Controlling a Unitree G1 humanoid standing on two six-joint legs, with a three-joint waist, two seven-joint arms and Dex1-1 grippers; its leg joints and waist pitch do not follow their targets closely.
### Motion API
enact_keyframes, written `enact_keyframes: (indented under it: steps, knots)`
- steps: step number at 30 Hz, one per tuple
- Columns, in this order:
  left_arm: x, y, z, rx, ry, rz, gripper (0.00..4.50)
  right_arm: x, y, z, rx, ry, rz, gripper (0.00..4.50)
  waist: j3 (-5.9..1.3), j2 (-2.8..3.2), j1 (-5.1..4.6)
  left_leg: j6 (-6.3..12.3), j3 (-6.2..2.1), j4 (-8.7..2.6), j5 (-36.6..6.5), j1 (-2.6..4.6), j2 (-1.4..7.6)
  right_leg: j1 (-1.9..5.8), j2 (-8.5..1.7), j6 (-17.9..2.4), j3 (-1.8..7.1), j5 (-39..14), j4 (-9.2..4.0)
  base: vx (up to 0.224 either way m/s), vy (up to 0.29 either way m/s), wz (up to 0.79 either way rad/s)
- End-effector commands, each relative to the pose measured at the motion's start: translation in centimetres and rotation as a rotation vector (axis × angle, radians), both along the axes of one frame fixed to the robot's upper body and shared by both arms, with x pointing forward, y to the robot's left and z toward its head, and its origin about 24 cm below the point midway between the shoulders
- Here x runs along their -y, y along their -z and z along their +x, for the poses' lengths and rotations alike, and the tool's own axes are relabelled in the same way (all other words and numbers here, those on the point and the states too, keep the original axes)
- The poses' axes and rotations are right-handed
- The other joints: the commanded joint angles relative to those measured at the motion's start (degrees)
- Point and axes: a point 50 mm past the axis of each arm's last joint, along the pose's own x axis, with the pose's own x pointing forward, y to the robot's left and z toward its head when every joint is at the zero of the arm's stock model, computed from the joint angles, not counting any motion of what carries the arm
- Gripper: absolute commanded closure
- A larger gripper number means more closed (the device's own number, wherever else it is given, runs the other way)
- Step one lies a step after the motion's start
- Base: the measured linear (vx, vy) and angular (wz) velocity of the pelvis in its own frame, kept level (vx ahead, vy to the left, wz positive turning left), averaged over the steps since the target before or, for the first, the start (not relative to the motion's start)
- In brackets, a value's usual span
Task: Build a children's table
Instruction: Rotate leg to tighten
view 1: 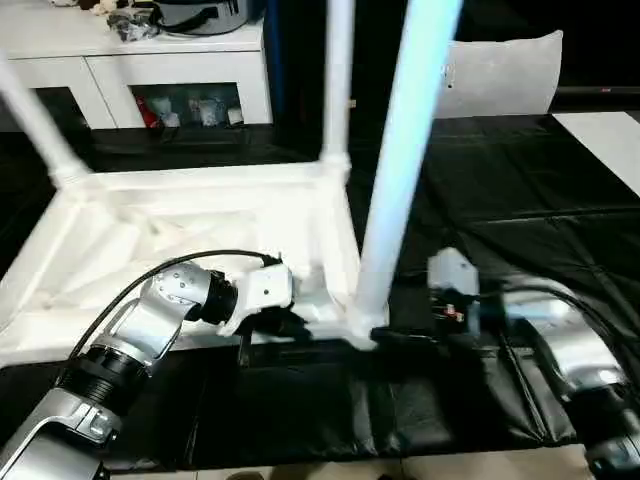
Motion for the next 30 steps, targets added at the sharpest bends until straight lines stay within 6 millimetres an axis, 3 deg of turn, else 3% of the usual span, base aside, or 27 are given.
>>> enact_keyframes:
  steps: [1,7,13,19,26,30]
  knots:
    - [0.9,0.1,-0.7,-0.009,0.101,0.025,4.5,-0.4,-0.1,0.1,0.004,-0.031,-0.014,0.18,-3.84,-0.95,-0.29,4.75,1.23,-3.94,-11.0,-0.24,0.09,3.72,-2.82,-6.3,2.98,-25.4,-4.31,0.0,0.0,0.0]
    - [1.0,0.2,-1.0,-0.015,0.119,0.028,4.5,-0.9,0.2,0.1,-0.035,-0.077,-0.001,0.71,-3.96,-1.04,-0.28,4.74,1.16,-3.91,-10.8,-0.38,0.06,3.77,-2.76,-5.7,2.86,-25.6,-4.3,0.0,0.0,0.0]
    - [0.8,0.3,-1.0,-0.018,0.119,0.038,4.5,-0.9,0.4,0.0,-0.073,-0.091,0.005,1.12,-4.18,-1.12,-0.04,5.03,1.14,-3.87,-9.0,-0.49,0.29,3.86,-2.72,-7.2,3.11,-21.4,-3.62,0.0,0.0,0.0]
    - [0.7,0.3,-1.1,-0.02,0.116,0.04,4.5,-1.0,0.6,-0.2,-0.091,-0.1,0.013,1.68,-4.08,-1.18,-0.03,4.67,1.22,-3.85,-9.9,-0.44,0.12,3.86,-2.78,-6.5,3.02,-23.7,-3.98,0.0,0.0,0.0]
    - [0.5,0.5,-1.1,-0.031,0.084,0.028,4.5,-1.2,1.1,-0.7,-0.131,-0.098,0.049,1.85,-4.21,-1.32,-0.1,4.64,1.16,-3.86,-9.4,-0.49,0.23,3.91,-2.73,-6.6,3.03,-22.5,-3.8,0.0,0.0,0.0]
    - [1.2,0.2,-0.3,-0.014,-0.084,-0.046,4.5,-2.3,1.6,-0.8,-0.191,0.001,0.119,1.87,-4.01,-1.35,-0.16,4.08,1.14,-4.05,-10.3,-0.36,0.34,3.85,-2.74,-6.9,3.02,-23.0,-3.91,0.0,0.0,0.0]
